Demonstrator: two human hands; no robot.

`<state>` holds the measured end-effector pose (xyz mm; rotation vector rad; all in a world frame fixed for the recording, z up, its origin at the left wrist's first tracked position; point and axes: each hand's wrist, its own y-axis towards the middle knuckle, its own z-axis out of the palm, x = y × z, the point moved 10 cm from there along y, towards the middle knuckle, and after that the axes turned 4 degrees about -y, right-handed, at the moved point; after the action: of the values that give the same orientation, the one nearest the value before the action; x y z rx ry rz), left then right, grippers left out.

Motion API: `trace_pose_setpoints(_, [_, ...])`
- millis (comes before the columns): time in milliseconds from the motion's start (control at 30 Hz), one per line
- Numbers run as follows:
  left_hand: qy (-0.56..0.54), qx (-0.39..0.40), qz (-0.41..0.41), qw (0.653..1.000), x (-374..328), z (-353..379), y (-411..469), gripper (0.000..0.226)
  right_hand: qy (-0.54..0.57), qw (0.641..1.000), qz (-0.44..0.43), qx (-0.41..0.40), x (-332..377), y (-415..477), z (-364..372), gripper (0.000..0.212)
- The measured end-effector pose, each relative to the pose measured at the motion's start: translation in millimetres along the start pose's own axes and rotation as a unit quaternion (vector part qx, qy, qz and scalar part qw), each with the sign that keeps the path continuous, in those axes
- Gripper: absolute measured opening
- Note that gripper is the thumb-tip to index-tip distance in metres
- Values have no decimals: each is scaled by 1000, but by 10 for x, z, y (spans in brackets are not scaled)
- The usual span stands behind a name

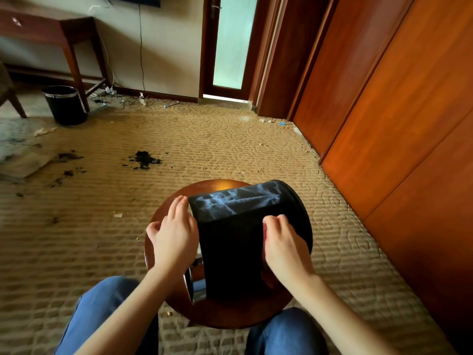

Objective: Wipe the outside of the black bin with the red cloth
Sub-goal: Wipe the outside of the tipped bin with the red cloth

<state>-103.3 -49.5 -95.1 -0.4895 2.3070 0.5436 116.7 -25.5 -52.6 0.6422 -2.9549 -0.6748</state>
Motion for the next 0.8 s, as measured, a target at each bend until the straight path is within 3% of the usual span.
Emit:
trace_pose_setpoints(167, [39,-4,45,998,-86,-4,-326,64,-32,993,113,17,-711,372,46,14])
trace_pose_setpoints(333, [37,-11,39,998,-72,-27,-224,62,-47,994,93,41,-721,681,138,21])
trace_pose_setpoints(500, [3,-7,-33,999,46,34,109,41,41,995,77,-39,-520,206,85,17])
trace_pose_setpoints(633, [12,-9,-25,1000,35,42,71,40,71,993,48,-83,-499,-6,0,8])
trace_pose_setpoints(800, [18,-27,-1,999,-8,5,-38,54,58,995,78,-17,-647,366,44,6])
